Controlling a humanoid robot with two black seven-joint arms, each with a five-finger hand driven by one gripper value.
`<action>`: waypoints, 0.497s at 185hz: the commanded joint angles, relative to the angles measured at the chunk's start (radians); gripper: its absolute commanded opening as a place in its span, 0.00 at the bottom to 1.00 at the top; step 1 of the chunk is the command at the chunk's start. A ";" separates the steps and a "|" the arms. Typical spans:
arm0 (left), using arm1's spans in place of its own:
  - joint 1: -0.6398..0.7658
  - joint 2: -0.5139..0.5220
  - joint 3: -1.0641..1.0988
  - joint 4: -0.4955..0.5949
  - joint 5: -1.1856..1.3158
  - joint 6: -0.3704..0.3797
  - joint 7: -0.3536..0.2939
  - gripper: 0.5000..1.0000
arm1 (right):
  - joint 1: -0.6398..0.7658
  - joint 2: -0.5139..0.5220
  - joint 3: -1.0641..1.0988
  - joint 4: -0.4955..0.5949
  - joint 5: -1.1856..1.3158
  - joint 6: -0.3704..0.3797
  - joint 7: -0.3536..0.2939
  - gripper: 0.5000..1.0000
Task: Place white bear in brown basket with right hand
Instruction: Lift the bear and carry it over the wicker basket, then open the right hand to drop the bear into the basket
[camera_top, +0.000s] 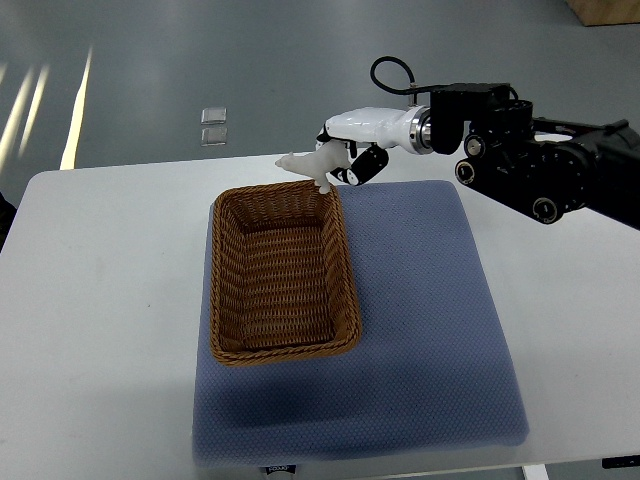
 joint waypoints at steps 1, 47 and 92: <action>0.000 0.000 -0.001 0.000 0.000 0.000 0.000 1.00 | 0.007 0.038 -0.019 0.005 -0.013 0.000 0.000 0.19; 0.000 0.000 -0.001 0.000 0.000 0.000 0.000 1.00 | 0.002 0.048 -0.044 0.003 -0.059 -0.006 0.000 0.50; 0.000 0.000 0.001 0.000 0.000 0.000 0.000 1.00 | -0.006 0.014 -0.026 0.002 -0.042 -0.012 -0.002 0.51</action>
